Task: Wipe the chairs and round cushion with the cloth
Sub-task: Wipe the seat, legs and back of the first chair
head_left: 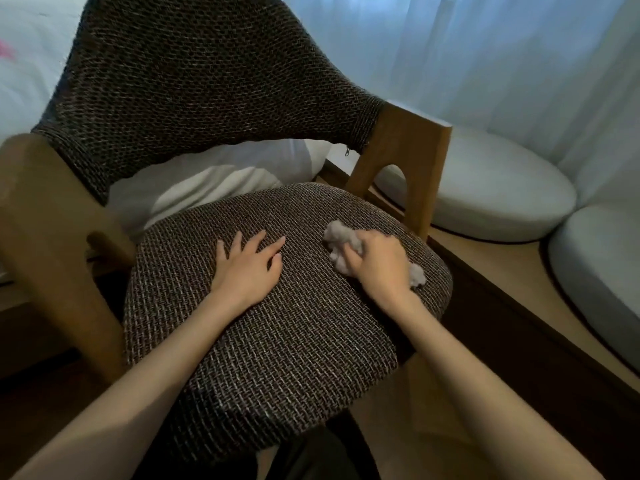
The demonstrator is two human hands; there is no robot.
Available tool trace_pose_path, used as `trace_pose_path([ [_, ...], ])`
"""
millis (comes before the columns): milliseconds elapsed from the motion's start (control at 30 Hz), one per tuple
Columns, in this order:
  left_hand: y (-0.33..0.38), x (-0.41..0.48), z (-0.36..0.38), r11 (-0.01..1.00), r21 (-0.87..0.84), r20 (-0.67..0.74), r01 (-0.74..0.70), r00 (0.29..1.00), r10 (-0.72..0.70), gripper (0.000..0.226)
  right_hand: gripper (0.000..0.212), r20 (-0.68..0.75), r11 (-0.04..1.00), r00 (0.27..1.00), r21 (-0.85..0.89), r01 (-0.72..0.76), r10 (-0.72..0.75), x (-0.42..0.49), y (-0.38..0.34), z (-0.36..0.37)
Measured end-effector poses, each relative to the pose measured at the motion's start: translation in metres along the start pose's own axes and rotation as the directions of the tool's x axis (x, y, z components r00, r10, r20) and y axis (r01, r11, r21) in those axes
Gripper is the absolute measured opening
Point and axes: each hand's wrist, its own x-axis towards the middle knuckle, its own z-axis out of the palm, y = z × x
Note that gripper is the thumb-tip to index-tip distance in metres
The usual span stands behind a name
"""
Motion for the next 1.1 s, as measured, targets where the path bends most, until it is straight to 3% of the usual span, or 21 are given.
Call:
trace_pose_path([
  [133, 0.016, -0.009, 0.003, 1.000, -0.011, 0.019, -0.011, 1.000, 0.012, 0.047, 0.035, 0.059, 0.968, 0.967, 0.046, 0.246, -0.248, -0.058, -0.015, -0.007],
  [200, 0.025, -0.015, 0.005, 0.999, -0.016, 0.026, -0.034, 0.999, 0.034, 0.047, 0.038, 0.047, 0.964, 0.963, -0.022, 0.266, -0.265, -0.048, 0.002, -0.013],
  [300, 0.032, -0.026, 0.006, 0.997, -0.035, 0.023, -0.070, 0.997, 0.071, 0.047, 0.031, -0.039, 0.991, 0.994, -0.094, 0.097, -0.101, 0.000, 0.051, -0.023],
  [400, 0.038, -0.040, 0.007, 0.994, -0.036, 0.003, -0.101, 0.995, 0.101, 0.048, 0.027, -0.121, 0.991, 0.984, 0.042, -0.129, 0.133, 0.026, 0.091, -0.034],
  [467, 0.041, -0.044, 0.007, 0.993, -0.029, 0.001, -0.117, 0.993, 0.117, 0.049, 0.027, -0.153, 0.974, 0.964, 0.104, -0.201, 0.215, 0.021, 0.089, -0.031],
  [567, 0.041, -0.046, 0.007, 0.993, -0.030, 0.005, -0.118, 0.993, 0.119, 0.050, 0.021, -0.182, 0.994, 0.977, 0.042, -0.105, 0.111, -0.010, 0.057, -0.029],
  [733, 0.043, -0.044, 0.005, 0.995, -0.009, 0.013, -0.100, 0.995, 0.100, 0.050, 0.018, -0.124, 0.991, 0.992, 0.121, 0.054, -0.039, -0.091, -0.007, -0.021],
  [867, 0.042, -0.054, -0.003, 0.991, -0.023, -0.008, -0.128, 0.992, 0.128, 0.050, 0.032, -0.102, 0.988, 0.986, 0.073, 0.140, -0.132, -0.099, -0.004, -0.028],
  [933, 0.036, -0.065, -0.008, 0.987, -0.022, -0.017, -0.159, 0.987, 0.159, 0.051, 0.031, -0.111, 0.996, 0.990, 0.009, 0.094, -0.092, -0.077, 0.016, -0.035],
  [1033, 0.020, -0.087, -0.015, 0.989, -0.021, -0.038, -0.145, 0.989, 0.144, 0.053, 0.030, -0.153, 0.987, 0.976, 0.064, -0.145, 0.153, -0.046, 0.038, -0.041],
  [1100, 0.003, -0.103, -0.021, 0.994, -0.012, -0.079, -0.111, 0.991, 0.110, 0.054, 0.031, -0.205, 0.972, 0.951, 0.055, -0.227, 0.233, -0.045, 0.028, -0.036],
])
